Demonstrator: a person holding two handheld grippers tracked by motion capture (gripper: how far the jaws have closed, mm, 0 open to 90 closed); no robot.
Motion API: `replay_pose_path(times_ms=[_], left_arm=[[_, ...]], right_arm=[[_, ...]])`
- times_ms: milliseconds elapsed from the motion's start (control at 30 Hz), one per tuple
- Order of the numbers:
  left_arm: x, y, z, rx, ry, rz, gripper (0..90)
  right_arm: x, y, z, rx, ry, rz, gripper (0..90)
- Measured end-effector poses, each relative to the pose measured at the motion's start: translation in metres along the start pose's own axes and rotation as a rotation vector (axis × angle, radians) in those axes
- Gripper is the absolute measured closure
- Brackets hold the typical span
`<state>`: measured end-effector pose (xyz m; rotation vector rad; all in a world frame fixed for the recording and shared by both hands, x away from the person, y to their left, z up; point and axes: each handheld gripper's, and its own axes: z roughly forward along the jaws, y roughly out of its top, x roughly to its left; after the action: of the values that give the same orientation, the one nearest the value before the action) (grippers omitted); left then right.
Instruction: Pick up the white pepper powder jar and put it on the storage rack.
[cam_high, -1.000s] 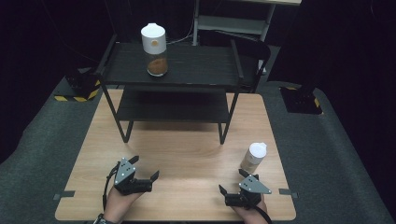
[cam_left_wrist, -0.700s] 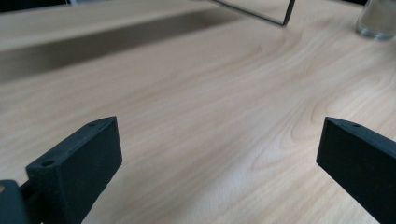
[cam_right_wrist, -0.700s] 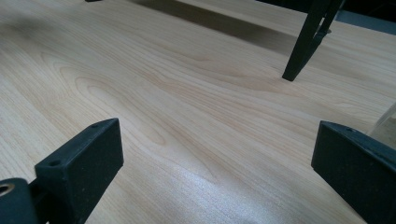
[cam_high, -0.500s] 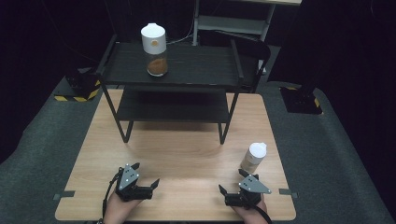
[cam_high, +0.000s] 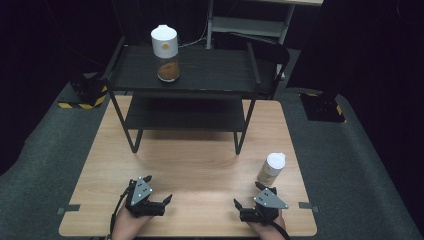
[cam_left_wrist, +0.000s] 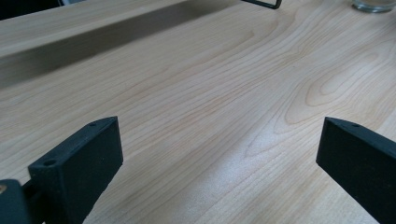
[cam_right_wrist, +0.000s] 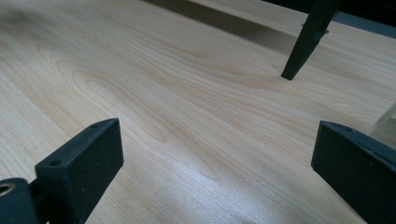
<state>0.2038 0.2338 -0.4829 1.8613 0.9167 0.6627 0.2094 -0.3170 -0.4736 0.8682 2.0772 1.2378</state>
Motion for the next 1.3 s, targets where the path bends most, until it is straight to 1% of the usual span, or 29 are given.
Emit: replay_pose_path(times_ms=[67,167,300,433,500,700,833,967,1067,1167,1300], left_arm=[[-0.001,0.001,0.001,0.005,0.0,0.011,0.7],[-0.002,0.001,0.001,0.005,0.001,0.015,0.7],[-0.002,0.0,0.0,-0.002,0.001,0.012,0.7],[-0.002,0.001,0.0,0.01,0.0,0.018,0.7],[-0.004,0.001,0.0,0.008,0.013,0.016,0.7],[-0.004,0.002,0.0,0.011,0.008,0.019,0.7],[-0.003,0.001,0.0,0.01,0.004,0.021,0.7],[-0.004,0.004,0.001,0.024,0.003,0.032,0.7],[-0.006,0.006,0.002,0.035,0.009,0.045,0.7],[-0.007,0.007,0.003,0.042,0.009,0.059,0.7],[-0.007,0.007,0.003,0.042,0.005,0.058,0.7]], right_arm=[[-0.001,0.0,0.0,0.0,0.001,0.003,1.8],[-0.002,0.0,0.0,-0.002,0.005,0.007,1.6],[-0.002,-0.001,0.0,-0.006,0.007,0.008,1.5],[-0.002,-0.001,0.0,-0.007,0.012,-0.002,1.5],[-0.003,-0.002,0.0,-0.009,0.013,0.001,1.5],[-0.006,-0.001,0.0,-0.005,0.029,0.013,1.6],[-0.005,-0.002,-0.001,-0.012,0.022,0.01,1.6],[-0.002,-0.003,-0.001,-0.017,0.014,-0.002,1.7],[-0.002,-0.004,-0.003,-0.024,0.016,0.01,1.7],[-0.001,-0.004,-0.01,-0.047,-0.002,0.016,1.7],[0.0,-0.005,-0.02,-0.076,-0.029,0.025,1.7]])
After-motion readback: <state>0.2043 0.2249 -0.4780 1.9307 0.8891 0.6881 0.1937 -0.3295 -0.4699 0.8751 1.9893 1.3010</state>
